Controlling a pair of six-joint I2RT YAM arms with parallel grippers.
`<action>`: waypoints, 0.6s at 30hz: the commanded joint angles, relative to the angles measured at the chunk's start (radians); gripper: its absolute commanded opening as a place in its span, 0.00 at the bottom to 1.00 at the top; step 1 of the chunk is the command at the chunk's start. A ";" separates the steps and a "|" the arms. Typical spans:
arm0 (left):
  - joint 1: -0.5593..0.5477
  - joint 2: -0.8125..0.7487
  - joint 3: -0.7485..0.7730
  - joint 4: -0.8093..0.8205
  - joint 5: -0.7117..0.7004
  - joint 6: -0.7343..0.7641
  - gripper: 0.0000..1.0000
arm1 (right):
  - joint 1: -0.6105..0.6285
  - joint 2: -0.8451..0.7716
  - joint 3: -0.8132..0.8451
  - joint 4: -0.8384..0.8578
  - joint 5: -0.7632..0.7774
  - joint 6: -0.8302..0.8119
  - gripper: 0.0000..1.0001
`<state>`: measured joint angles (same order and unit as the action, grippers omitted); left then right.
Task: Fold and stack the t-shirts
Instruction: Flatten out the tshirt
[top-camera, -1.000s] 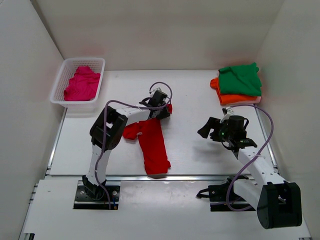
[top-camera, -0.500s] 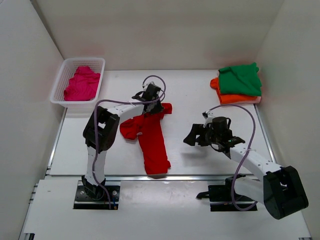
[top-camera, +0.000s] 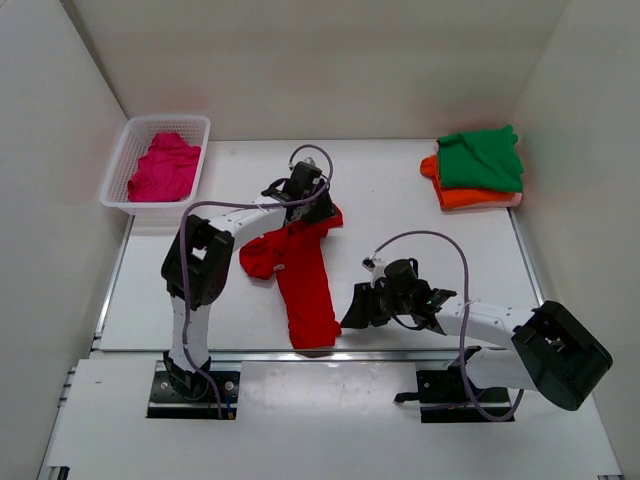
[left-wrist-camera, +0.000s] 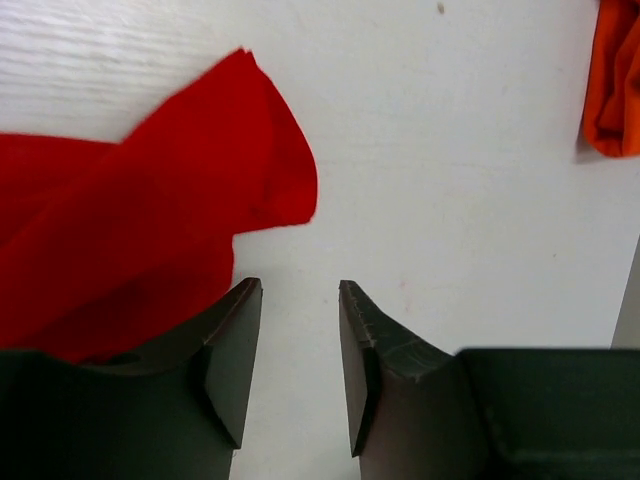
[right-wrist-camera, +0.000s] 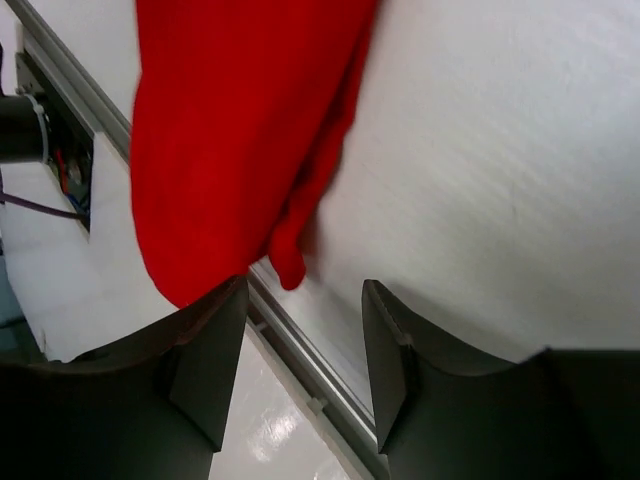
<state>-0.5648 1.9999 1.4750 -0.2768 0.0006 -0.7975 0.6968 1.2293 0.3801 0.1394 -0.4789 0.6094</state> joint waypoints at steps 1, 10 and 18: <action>-0.017 0.010 0.025 0.008 0.032 -0.006 0.51 | 0.044 0.012 -0.020 0.080 -0.026 0.050 0.47; 0.002 -0.001 0.011 -0.004 -0.025 -0.029 0.73 | 0.133 0.122 0.000 0.166 -0.024 0.082 0.44; 0.003 0.124 0.181 -0.110 -0.125 -0.040 0.80 | 0.153 0.165 0.020 0.183 -0.013 0.084 0.41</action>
<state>-0.5610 2.0754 1.5551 -0.3214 -0.0479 -0.8326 0.8379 1.3808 0.3756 0.2920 -0.5129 0.6960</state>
